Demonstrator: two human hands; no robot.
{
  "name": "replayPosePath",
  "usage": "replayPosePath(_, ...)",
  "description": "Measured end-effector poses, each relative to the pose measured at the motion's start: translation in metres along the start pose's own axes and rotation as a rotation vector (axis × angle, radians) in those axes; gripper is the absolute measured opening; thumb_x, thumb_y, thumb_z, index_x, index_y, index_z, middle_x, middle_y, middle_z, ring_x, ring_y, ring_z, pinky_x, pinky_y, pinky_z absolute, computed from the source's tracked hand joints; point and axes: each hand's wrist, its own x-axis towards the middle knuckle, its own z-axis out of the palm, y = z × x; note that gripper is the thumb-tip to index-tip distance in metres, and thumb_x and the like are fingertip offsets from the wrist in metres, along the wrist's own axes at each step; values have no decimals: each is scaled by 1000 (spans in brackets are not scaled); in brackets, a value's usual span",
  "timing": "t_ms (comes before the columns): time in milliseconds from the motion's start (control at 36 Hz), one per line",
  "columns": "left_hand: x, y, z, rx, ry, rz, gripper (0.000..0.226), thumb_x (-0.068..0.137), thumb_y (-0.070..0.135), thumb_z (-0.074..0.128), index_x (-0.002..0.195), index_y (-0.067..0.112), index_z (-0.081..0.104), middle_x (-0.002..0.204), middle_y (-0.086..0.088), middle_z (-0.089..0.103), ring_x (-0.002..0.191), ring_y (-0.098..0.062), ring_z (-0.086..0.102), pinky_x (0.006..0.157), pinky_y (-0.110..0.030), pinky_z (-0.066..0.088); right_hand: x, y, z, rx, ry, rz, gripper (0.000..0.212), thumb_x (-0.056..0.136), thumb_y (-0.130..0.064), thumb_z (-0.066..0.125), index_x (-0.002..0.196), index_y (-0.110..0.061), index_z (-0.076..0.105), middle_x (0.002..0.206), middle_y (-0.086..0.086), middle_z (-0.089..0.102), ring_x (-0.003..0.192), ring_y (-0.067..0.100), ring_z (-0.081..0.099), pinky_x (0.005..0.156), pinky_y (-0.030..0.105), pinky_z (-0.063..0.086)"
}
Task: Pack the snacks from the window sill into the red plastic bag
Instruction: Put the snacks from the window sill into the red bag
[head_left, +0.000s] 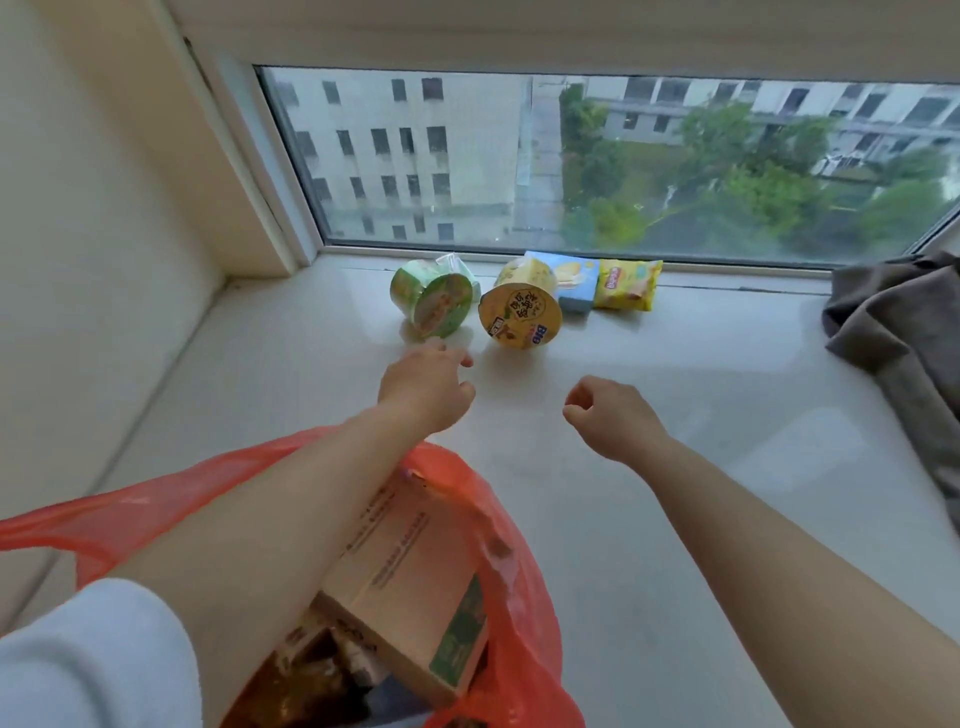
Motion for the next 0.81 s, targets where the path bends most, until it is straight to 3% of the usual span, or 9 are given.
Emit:
replayPosePath(111, 55, -19, 8, 54, -31, -52, 43, 89, 29, 49, 132, 26, 48, 140, -3, 40, 128, -25, 38, 98, -40, 40, 54, 0, 8, -37, -23, 26, 26, 90, -24, 49, 114, -17, 58, 117, 3, 59, 105, 21, 54, 83, 32, 45)
replayPosePath(306, 136, -63, 25, 374, -20, -9, 46, 90, 27, 47, 135, 20, 42, 137, -9, 41, 124, -28, 39, 93, -40, 38, 144, -5, 37, -94, -8, 29, 44, 88, -21, 51, 132, -20, 43, 131, 4, 45, 115, 22, 49, 87, 34, 43)
replayPosePath(583, 231, -100, 50, 192, 70, -128, 65, 86, 42, 57, 142, 21, 31, 143, -9, 30, 129, -29, 32, 101, -46, 34, 244, -22, 47, -358, 229, -181, 57, 85, -26, 54, 139, -18, 37, 136, 8, 36, 126, 28, 32, 98, 38, 36)
replayPosePath(806, 285, -104, 62, 142, 100, -152, 92, 74, 78, 48, 148, 32, 18, 156, -7, 8, 143, -29, 6, 112, -55, 18, 302, -17, 43, -335, 145, -248, 74, 80, -53, 60, 143, -31, 30, 150, -1, 21, 138, 24, 18, 110, 41, 23)
